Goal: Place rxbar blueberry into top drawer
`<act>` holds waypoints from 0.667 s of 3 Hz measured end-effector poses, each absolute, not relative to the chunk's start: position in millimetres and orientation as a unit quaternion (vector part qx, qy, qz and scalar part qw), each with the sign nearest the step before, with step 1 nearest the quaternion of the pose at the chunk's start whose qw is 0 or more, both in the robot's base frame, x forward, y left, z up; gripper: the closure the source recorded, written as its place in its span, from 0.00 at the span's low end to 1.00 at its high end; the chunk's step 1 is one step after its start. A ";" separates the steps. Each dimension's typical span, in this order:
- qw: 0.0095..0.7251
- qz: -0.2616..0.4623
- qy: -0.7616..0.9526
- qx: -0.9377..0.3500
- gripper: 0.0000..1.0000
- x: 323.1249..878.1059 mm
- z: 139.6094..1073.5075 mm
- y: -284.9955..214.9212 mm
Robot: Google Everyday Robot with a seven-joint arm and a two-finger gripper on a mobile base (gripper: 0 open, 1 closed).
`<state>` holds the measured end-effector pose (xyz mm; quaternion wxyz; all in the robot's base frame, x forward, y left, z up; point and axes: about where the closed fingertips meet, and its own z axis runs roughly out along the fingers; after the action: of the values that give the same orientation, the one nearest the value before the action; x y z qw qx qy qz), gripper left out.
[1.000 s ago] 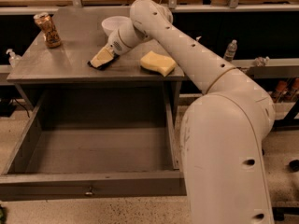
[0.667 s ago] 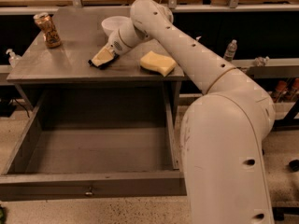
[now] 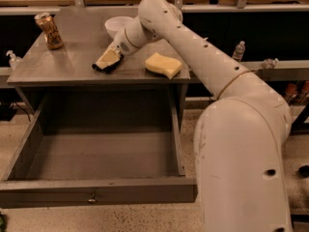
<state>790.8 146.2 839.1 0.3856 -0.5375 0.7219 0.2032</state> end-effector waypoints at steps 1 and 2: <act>0.438 0.233 0.654 -0.570 1.00 746.2 895.9 135.0; 0.474 0.267 0.582 -0.605 1.00 693.4 926.5 131.9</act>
Offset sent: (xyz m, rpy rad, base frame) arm -0.1677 -0.0238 0.1251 0.2705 -0.3894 0.4940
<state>693.4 131.9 926.5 0.4738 -0.6052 0.5816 0.2667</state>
